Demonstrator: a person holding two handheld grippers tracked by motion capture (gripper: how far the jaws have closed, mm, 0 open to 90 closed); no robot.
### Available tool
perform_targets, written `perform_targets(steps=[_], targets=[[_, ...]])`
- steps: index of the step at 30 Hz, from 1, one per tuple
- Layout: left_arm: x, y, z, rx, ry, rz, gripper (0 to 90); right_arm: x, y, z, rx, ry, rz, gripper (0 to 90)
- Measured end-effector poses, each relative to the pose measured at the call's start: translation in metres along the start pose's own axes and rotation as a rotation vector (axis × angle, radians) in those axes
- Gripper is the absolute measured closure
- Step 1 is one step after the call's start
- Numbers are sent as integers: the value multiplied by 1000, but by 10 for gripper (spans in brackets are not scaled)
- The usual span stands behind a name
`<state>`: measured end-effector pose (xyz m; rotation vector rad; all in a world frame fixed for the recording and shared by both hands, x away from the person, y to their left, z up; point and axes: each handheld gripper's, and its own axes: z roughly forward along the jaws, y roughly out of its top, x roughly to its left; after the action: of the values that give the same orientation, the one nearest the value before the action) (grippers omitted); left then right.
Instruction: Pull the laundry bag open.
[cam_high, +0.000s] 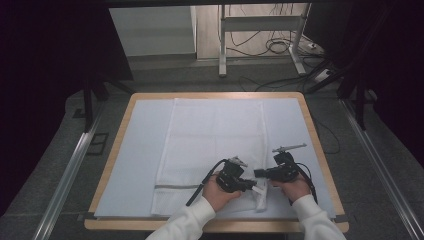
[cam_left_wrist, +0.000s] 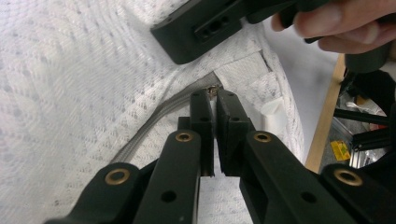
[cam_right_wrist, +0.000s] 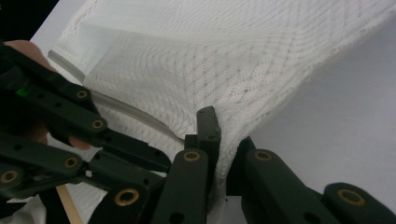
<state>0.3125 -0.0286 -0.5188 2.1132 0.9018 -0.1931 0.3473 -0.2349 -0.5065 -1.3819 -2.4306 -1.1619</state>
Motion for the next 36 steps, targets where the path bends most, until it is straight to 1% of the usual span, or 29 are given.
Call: perform_targets(steps=[6, 10, 11, 12, 13, 14, 15, 16, 19, 20, 22, 24, 28, 31, 36], targets=[[3, -1, -1, -6, -8, -5, 869, 0, -1, -1, 7, 8, -14, 880], [5, -2, -1, -5, -21, -16, 869, 1, -1, -2, 9, 12, -22, 880], [6, -2, -1, 0, -16, -13, 869, 1, -1, -2, 11, 15, -26, 881], [6, -3, -1, 5, 3, -4, 869, 1, -1, -2, 11, 15, -28, 881], [9, -4, -1, 6, 5, -9, 870, 1, -1, -3, 10, 15, -28, 881], [12, -5, -2, 2, -13, -30, 869, 0, -1, -4, 5, 18, -25, 881], [12, -5, -2, 2, -13, -30, 869, 0, -1, -5, 4, 19, -24, 881], [16, -7, -4, 0, -17, -44, 869, -1, -2, -6, 4, 22, -23, 880], [16, -8, -5, -1, -18, -47, 869, -1, -2, -5, 9, 21, -24, 881], [15, -9, -6, -3, -16, -41, 869, -1, -2, -4, 7, 21, -23, 880], [14, -9, -7, -5, -15, -41, 869, -1, -2, -5, 6, 20, -26, 881], [15, -9, -7, -1, -4, -37, 869, -1, -2, -5, 6, 17, -28, 880], [16, -11, -10, -5, -1, -47, 869, -3, -2, -6, 4, 17, -26, 880], [16, -12, -13, -3, 12, -39, 869, -3, -2, -6, 2, 16, -26, 880], [19, -14, -17, -4, 31, -41, 869, -3, -2, -7, -3, 13, -28, 880]])
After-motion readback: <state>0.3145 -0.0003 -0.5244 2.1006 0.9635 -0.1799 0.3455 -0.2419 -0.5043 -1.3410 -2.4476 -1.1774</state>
